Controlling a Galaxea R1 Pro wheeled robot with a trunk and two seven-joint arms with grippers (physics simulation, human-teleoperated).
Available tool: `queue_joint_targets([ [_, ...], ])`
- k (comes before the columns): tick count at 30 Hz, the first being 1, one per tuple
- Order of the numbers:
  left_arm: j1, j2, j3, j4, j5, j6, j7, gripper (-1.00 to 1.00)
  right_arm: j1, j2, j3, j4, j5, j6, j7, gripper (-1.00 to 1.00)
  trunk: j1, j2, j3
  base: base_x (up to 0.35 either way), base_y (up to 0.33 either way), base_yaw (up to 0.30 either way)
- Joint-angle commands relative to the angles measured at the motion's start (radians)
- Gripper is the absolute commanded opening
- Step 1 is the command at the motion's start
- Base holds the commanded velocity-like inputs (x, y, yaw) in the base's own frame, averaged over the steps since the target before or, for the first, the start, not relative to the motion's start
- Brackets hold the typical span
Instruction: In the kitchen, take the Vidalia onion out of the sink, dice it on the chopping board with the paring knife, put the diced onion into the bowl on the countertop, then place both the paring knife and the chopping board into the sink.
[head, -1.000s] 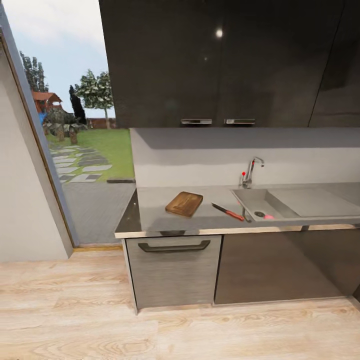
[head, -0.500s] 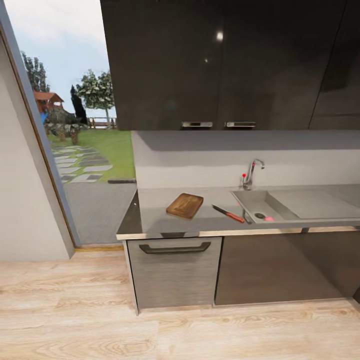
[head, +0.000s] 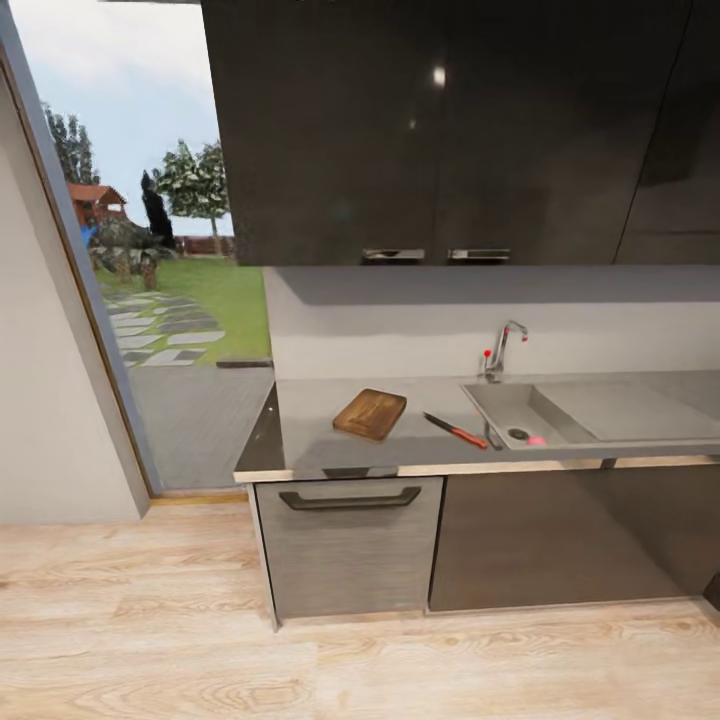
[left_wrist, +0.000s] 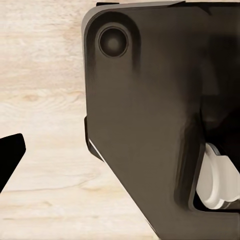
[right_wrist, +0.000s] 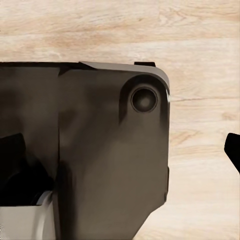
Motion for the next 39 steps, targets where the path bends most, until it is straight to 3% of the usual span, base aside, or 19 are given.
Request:
queue_joint_targets([
  [1,0.000,0.000,0.001,-0.001,0.000,0.000,0.000,1.00,0.000,0.000,0.000,0.000,0.000,-0.002,-0.001,1.00,-0.004,0.006,0.002,0.000,0.000,0.000],
  [39,0.000,0.000,0.003,-0.011,0.000,0.000,0.001,1.00,0.000,0.005,0.003,0.000,0.000,-0.003,-0.001,1.00,-0.149,0.272,0.121,0.000,0.000,0.000],
])
